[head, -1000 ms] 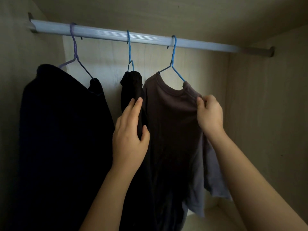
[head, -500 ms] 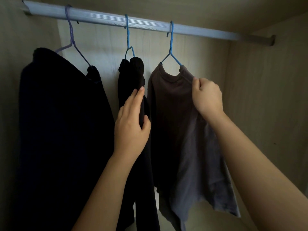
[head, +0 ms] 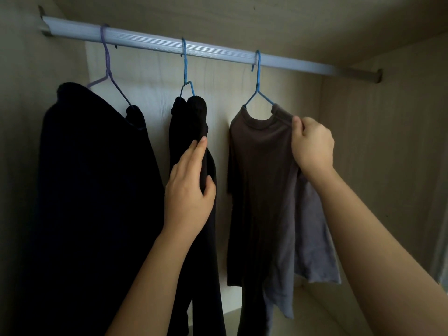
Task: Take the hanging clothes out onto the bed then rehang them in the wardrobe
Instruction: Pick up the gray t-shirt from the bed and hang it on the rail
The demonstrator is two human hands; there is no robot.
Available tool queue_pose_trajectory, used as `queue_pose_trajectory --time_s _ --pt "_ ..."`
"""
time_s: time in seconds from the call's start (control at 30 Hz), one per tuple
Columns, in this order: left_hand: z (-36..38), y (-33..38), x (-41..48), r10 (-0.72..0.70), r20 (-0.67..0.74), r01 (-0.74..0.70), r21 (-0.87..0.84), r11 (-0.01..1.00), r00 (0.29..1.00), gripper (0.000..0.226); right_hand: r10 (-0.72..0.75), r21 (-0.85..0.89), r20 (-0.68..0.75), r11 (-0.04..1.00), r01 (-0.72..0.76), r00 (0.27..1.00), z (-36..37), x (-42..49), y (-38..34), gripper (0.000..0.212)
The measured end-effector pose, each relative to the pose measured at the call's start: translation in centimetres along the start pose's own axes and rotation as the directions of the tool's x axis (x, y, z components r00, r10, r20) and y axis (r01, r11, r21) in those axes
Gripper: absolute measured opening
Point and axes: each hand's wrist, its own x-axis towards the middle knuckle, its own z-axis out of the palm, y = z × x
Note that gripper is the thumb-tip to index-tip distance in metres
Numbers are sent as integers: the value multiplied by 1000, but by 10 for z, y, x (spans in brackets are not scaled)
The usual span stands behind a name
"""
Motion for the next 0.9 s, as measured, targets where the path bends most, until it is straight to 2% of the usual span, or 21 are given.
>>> queue_pose_trajectory --time_s 0.2,0.33,0.57,0.7,0.9 --pt "5 2 -4 -3 13 3 -27 1000 1000 69 49 137 25 989 -52 998 6 -6 4 34" --pt "6 2 -3 9 19 -8 -19 1000 1000 69 46 175 -19 984 -42 999 12 -8 -2 39" --pt "3 -2 -7 14 25 -13 -26 1000 1000 69 30 205 -54 979 -18 998 20 -14 -8 32" --pt "1 -2 -7 13 31 -13 -24 1000 999 70 10 210 -41 978 -1 999 25 -14 -14 30" --pt "2 -2 -15 26 33 -25 -39 999 999 74 49 245 26 968 -54 998 26 -23 -3 36"
